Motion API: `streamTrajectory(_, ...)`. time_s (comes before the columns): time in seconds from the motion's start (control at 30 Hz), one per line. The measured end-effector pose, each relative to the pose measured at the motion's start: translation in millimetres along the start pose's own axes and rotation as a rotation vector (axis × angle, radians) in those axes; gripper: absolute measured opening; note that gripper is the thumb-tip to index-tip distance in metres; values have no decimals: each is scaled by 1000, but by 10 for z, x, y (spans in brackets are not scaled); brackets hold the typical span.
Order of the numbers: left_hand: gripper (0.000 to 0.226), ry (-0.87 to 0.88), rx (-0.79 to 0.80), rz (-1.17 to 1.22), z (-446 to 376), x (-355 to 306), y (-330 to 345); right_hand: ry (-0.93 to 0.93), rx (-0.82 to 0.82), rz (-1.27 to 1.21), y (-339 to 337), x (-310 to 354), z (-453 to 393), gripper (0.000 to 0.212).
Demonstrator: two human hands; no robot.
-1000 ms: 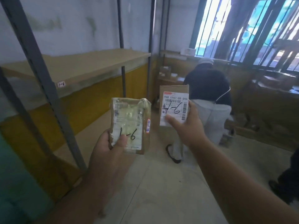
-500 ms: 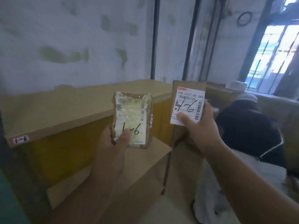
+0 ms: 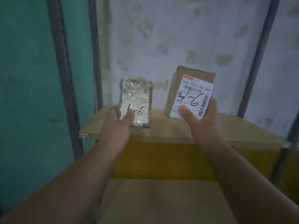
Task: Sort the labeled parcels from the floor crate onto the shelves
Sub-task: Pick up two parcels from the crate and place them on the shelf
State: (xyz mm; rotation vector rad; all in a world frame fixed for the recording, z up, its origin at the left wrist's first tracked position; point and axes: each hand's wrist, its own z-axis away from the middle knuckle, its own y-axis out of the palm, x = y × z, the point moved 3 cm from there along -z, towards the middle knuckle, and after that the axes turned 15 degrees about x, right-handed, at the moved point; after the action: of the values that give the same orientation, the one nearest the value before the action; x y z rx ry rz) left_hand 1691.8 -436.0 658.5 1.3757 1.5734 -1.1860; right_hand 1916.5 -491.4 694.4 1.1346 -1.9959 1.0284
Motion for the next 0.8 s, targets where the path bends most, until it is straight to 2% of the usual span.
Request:
streamTrajectory(0.13, 39, -57, -3, 41, -397, 57, -133, -49, 58, -46, 214, -14, -278, 64)
streamTrajectory(0.27, 34, -142, -27, 10, -832, 134, -219, -21, 71, -117, 349, -64, -534, 49)
streamTrajectory(0.37, 28, -191, -12, -212, -1057, 192, -296, 13, 100, -109, 392, -102, -672, 45)
streamTrajectory(0.53, 37, -267, -47, -493, -1147, 313, -349, 125, 221, -26, 425, -215, -797, 45)
streamTrajectory(0.7, 49, -327, -41, -843, -1077, 298, -331, 198, 375, 46, 506, -388, -928, 57)
streamTrajectory(0.8, 48, -362, -105, -935, -987, 254, -324, 211, 455, 72, 558, -448, -1031, 61)
